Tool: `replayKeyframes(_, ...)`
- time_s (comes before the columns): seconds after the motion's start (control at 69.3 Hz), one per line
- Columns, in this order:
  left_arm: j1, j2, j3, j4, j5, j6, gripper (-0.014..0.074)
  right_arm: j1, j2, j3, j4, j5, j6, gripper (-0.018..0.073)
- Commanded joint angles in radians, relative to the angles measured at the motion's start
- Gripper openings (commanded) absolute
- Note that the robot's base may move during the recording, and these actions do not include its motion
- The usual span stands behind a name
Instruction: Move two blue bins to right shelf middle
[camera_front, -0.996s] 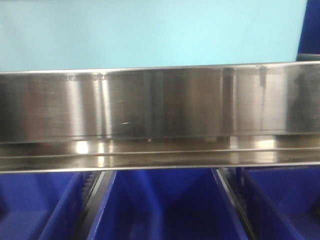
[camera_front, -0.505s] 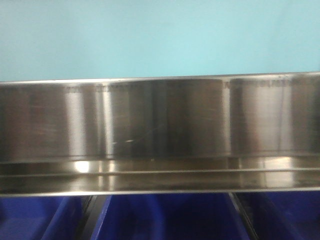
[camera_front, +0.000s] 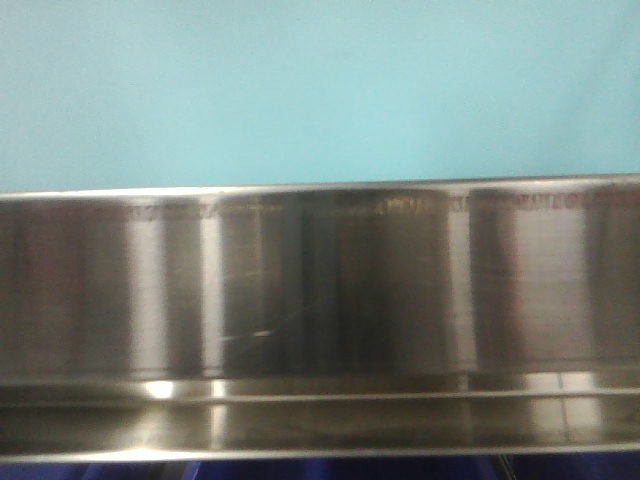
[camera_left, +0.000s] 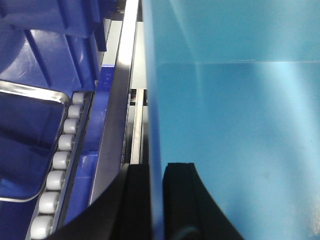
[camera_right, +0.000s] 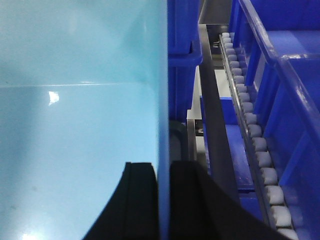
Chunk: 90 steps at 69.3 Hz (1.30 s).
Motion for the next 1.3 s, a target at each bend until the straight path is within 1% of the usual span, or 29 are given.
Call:
replayKeyframes(0.0,-0.010,-0.013,-0.011,0.014,-0.031,0.001,-0.0111,0.001,-0.007,-0.014,-0.026,-0.044,-0.001,-0.0162)
replayKeyframes(1.284,-0.010,-0.013,-0.011,0.014,-0.031,0.001,-0.0111,0.001,-0.007,-0.014,-0.026,-0.044,-0.001,-0.0162)
